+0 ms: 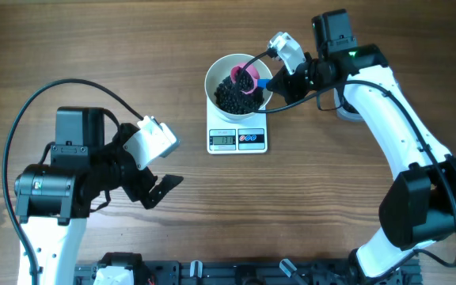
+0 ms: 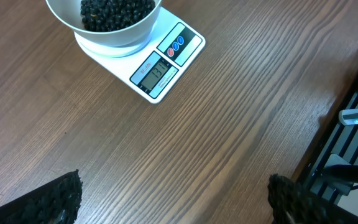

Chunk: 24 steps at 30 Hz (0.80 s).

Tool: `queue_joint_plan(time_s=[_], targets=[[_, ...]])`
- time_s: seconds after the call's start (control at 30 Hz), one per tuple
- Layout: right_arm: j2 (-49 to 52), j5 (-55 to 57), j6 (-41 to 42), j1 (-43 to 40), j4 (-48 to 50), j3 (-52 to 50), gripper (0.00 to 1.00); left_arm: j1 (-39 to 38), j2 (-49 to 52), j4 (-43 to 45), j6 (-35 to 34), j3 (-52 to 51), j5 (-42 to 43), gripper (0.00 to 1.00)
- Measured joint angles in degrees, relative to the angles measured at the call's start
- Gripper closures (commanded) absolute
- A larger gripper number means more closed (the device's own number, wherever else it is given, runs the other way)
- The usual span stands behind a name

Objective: Scoop item into bowl and weigh 150g on scale

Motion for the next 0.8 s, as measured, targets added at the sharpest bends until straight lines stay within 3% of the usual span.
queue_joint_plan(time_s=[0.8], targets=[[0.0, 6.0, 0.0, 0.0, -0.4, 0.0, 0.96, 0.0, 0.0, 0.0, 0.0, 0.0, 0.0, 0.0]])
